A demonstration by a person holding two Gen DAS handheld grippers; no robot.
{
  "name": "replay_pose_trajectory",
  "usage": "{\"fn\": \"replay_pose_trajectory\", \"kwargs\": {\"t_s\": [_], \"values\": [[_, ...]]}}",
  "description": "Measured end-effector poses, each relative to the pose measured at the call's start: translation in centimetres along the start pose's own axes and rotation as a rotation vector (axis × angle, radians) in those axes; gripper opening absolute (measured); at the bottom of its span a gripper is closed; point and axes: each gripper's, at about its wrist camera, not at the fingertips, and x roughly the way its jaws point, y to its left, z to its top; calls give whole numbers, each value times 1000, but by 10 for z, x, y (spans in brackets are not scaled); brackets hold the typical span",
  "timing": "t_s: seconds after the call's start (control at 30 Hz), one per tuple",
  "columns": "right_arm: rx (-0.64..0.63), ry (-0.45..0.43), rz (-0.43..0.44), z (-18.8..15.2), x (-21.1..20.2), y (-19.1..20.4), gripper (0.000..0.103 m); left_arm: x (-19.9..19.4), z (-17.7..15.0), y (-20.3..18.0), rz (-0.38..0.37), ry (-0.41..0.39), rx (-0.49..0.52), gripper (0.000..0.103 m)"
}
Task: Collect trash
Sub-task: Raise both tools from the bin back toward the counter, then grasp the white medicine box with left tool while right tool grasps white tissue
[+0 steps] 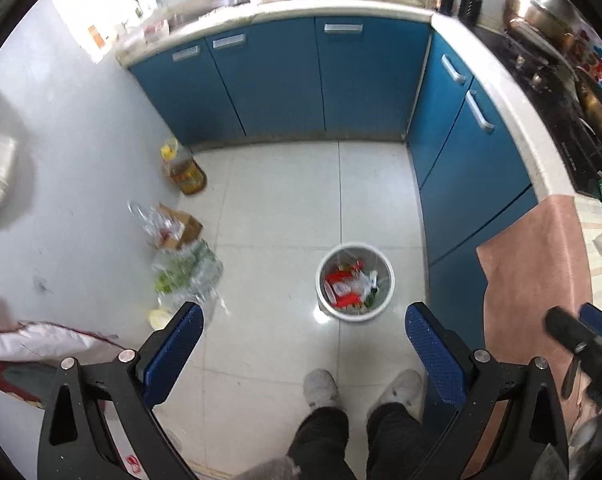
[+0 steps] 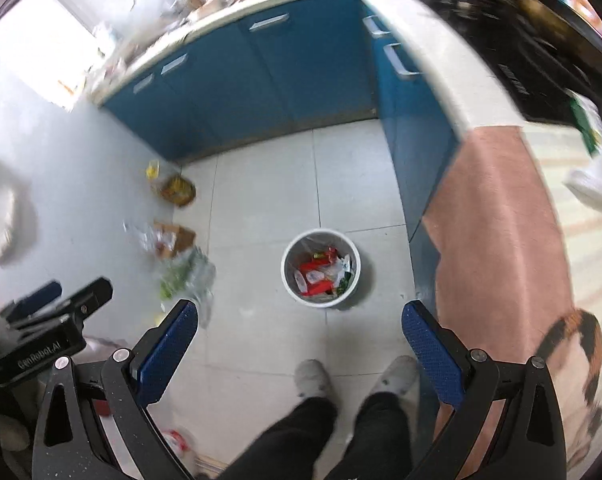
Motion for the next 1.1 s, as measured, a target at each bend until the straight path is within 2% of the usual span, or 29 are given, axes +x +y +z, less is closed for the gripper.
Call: {"fn": "replay_pose_trajectory", "kwargs": {"t_s": [0.07,0.17,0.23,0.3,0.37,0.43,0.53,0.67,0.73,0.77,0.8,0.83,0.9,1.0,1.1], "values": [[63,-32,-5,4,-18,-23,103,-11,10,-17,20,-23,14,103],[197,-92,-35,15,-48,-80,103,-19,30,-55,35,-54,37,103],[284,-143,-90,24,-66,-124,103,-20,40,-83,37,-81,50,103],[371,-204,-190,35,-82,-179,103,-14,53,-122,40,-102,72,103],[426,-235,-262,48,-85,-221,103,-4,68,-163,34,-92,98,103],[464,-246,-371,70,-79,-268,103,11,80,-202,14,-59,120,103],[515,-232,-393,91,-57,-321,103,31,94,-263,7,-16,172,103],[532,-159,-397,110,-11,-364,102,47,103,-324,16,10,236,103],[541,-115,-395,112,7,-381,86,50,106,-345,8,25,254,103],[545,-97,-396,111,12,-387,69,50,107,-355,-3,31,264,103],[530,-122,-425,108,9,-389,52,49,108,-366,-17,35,273,103],[523,-131,-420,104,7,-391,40,48,108,-373,-30,38,279,103],[538,-152,-397,93,-1,-400,8,45,112,-399,-78,62,296,103],[648,-198,-358,67,-21,-439,8,42,116,-441,-183,118,299,103],[756,-255,-399,37,-54,-484,8,44,121,-491,-264,179,297,103]]}}
